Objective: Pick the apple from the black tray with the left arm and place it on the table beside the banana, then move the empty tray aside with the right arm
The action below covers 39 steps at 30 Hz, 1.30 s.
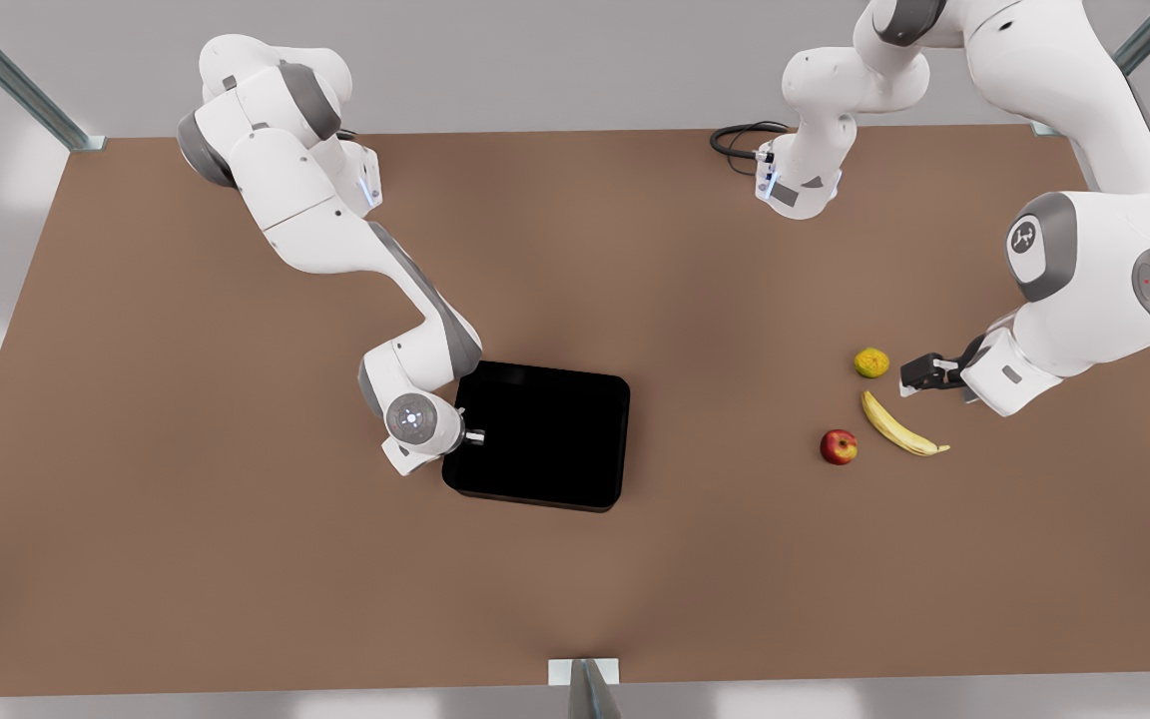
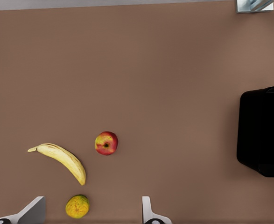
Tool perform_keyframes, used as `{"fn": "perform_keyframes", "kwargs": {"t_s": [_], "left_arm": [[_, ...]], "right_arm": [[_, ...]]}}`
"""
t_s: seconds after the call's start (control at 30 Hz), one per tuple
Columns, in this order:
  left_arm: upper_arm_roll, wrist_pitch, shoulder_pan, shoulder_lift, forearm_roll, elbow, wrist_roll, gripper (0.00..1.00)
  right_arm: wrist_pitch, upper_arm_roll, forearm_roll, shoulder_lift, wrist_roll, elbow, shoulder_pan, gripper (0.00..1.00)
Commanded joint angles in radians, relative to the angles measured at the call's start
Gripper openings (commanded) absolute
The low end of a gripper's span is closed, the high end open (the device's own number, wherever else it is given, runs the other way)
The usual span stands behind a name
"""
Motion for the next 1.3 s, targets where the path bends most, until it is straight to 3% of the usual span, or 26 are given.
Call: {"fn": "perform_keyframes", "kwargs": {"t_s": [0.0, 0.77, 1.0, 1.27], "left_arm": [[0.000, 0.000, 0.001, -0.001, 0.001, 0.000, -0.012, 1.00], [0.000, 0.000, -0.002, -0.001, 0.002, 0.000, -0.013, 1.00], [-0.002, 0.000, -0.003, 0.000, 0.002, 0.000, -0.015, 1.00], [-0.002, 0.000, -0.002, 0.001, 0.001, 0.000, -0.015, 1.00]], "right_arm": [[-0.002, 0.000, 0.000, -0.001, -0.011, 0.000, 0.000, 0.27], [-0.145, 0.017, 0.022, -0.101, -0.016, 0.011, 0.000, 0.19], [-0.248, 0.014, 0.023, -0.159, -0.060, 0.013, -0.003, 0.17], [-0.502, 0.000, 0.028, -0.161, -0.179, 0.174, -0.027, 0.15]]}}
